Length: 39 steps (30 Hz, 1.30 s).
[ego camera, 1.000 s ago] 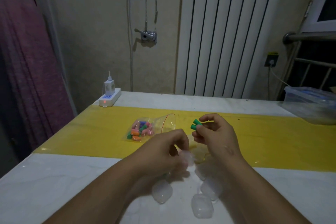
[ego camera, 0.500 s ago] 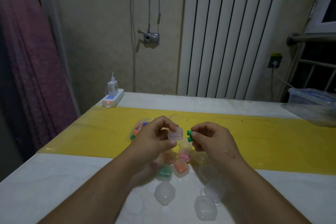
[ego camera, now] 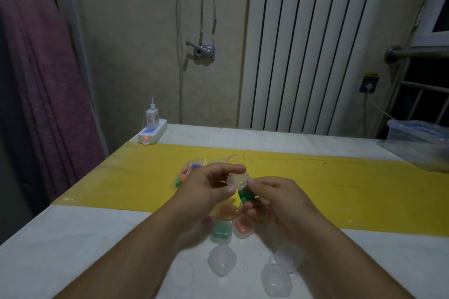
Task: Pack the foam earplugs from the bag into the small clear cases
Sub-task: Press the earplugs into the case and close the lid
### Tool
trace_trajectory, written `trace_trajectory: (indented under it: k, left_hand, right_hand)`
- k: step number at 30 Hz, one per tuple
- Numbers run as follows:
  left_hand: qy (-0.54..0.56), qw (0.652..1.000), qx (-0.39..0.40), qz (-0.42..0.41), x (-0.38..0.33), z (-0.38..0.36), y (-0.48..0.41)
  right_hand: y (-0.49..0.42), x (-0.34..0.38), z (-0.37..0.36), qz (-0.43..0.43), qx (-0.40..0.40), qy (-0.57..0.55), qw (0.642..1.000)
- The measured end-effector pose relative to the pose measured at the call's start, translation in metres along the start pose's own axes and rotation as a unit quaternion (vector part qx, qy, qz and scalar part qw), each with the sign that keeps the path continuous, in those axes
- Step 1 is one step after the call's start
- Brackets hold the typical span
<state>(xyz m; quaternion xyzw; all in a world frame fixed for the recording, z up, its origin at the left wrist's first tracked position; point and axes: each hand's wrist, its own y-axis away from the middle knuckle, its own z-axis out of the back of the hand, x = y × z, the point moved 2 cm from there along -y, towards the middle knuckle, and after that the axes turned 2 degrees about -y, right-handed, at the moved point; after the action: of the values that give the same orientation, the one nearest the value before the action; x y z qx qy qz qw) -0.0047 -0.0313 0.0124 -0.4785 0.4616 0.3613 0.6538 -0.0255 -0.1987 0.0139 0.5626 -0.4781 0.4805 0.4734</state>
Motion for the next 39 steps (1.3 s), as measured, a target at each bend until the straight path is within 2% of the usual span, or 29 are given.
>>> trace_trajectory:
  k: [3,8,11,15,19,24,29,35,39]
  left_hand:
    - [-0.001,1.000,-0.022,0.000,-0.003,-0.001,0.001]
    - [-0.118,0.991,-0.057,-0.042,-0.002,-0.006,-0.002]
    - [-0.177,0.979,-0.070,-0.076,0.001,-0.006,-0.003]
    - [-0.197,0.976,-0.054,-0.082,-0.001,-0.009,0.000]
    - [-0.165,0.983,-0.040,-0.068,-0.002,-0.011,-0.002]
    - [-0.050,0.995,-0.084,-0.033,0.001,-0.006,-0.005]
    - [-0.108,0.989,-0.093,-0.043,0.001,-0.006,-0.005]
    - [-0.098,0.990,-0.084,-0.056,0.002,-0.006,-0.005]
    - [-0.107,0.988,-0.092,-0.057,0.000,-0.007,-0.004]
  right_hand:
    - [0.001,0.000,0.000,0.019,-0.009,0.010,1.000]
    - [0.004,0.003,-0.003,0.070,-0.029,0.072,0.995]
    - [0.005,0.002,-0.006,0.074,-0.038,0.081,0.993]
    - [0.005,-0.003,-0.010,0.064,-0.063,0.070,0.994]
    - [0.000,-0.004,-0.008,0.076,-0.070,0.095,0.990]
    - [0.000,0.001,-0.003,0.040,-0.060,0.008,0.997]
    - [-0.002,-0.004,-0.006,0.029,-0.013,0.003,0.999]
    - [-0.006,-0.001,0.000,0.041,-0.047,0.004,0.998]
    - [-0.005,-0.003,0.001,0.049,-0.040,0.019,0.998]
